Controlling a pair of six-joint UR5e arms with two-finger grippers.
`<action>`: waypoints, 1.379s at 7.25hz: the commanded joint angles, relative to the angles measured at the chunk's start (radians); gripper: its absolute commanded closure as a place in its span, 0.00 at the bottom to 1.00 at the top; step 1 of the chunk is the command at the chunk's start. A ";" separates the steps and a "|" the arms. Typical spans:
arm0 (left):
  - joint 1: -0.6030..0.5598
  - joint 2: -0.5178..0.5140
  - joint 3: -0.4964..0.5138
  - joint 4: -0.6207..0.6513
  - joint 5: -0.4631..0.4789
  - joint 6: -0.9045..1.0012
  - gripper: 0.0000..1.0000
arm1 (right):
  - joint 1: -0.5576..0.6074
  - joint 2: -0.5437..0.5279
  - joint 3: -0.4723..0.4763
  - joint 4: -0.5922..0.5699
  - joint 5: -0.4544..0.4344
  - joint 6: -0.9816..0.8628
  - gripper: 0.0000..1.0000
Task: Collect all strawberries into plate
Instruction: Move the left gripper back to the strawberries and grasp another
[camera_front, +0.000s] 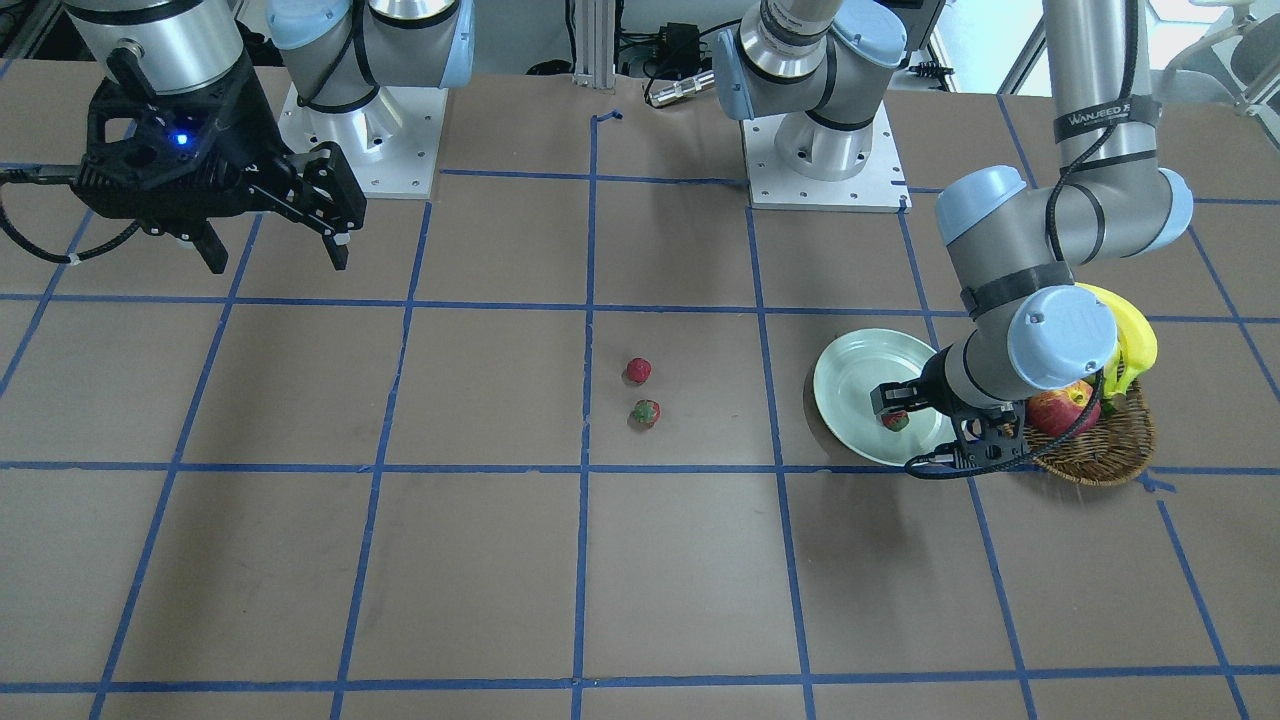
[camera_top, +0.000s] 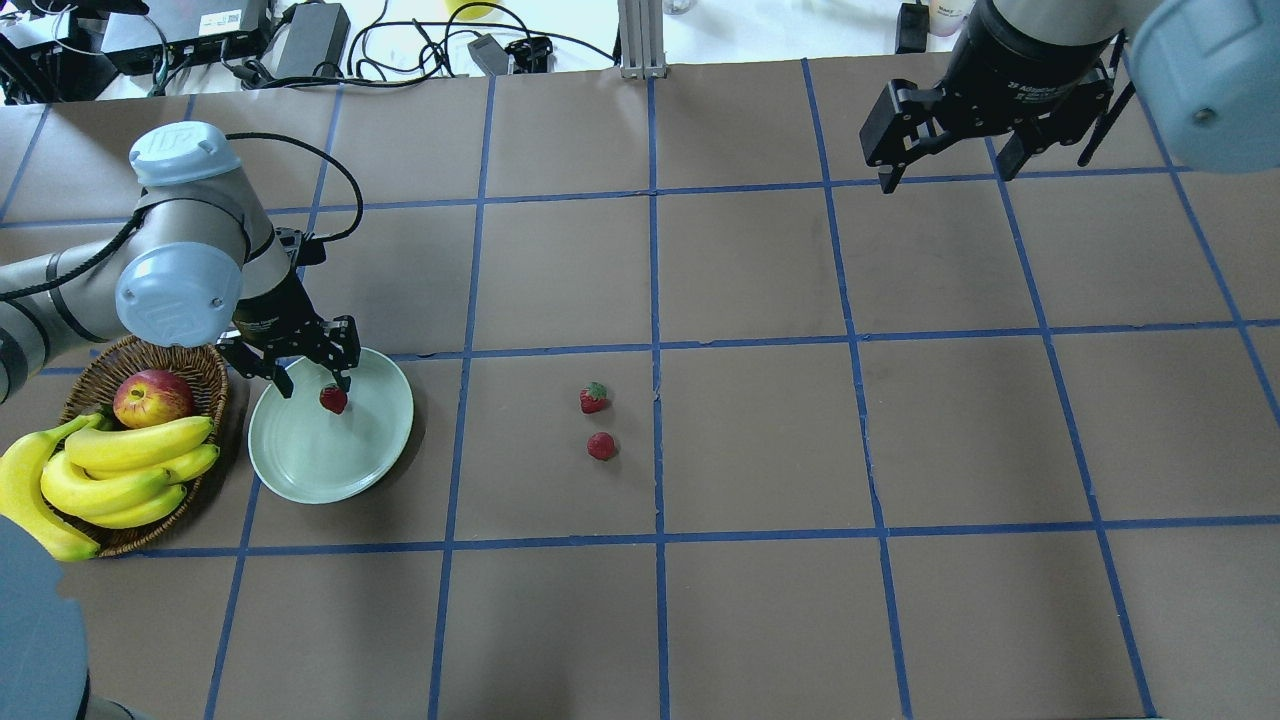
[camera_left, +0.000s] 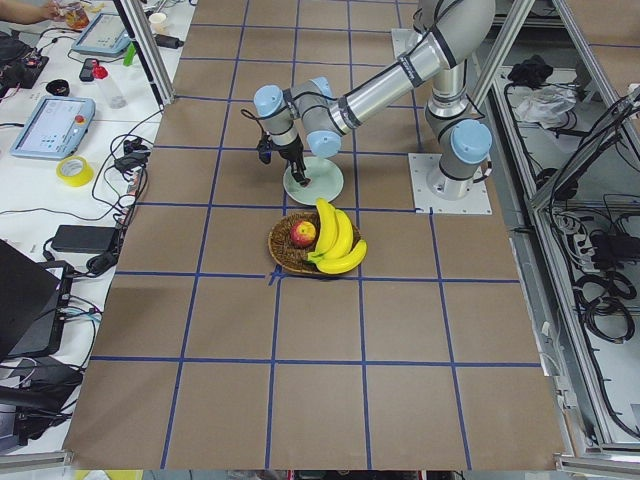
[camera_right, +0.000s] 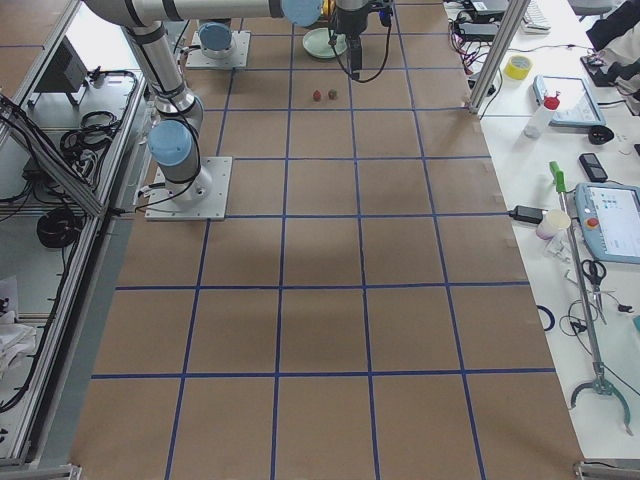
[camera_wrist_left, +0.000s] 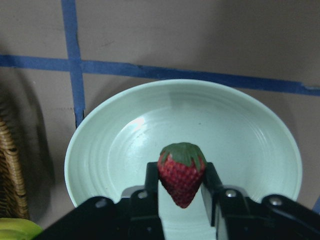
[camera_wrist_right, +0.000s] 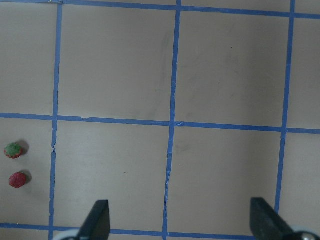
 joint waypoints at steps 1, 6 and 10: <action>-0.009 0.026 0.027 0.000 -0.011 -0.011 0.00 | 0.000 0.000 0.000 0.000 0.000 0.000 0.00; -0.297 0.057 0.082 0.012 -0.126 -0.379 0.00 | 0.000 0.000 0.000 0.000 -0.001 0.000 0.00; -0.477 -0.005 -0.039 0.335 -0.266 -0.479 0.00 | 0.000 0.000 0.000 0.000 0.000 0.000 0.00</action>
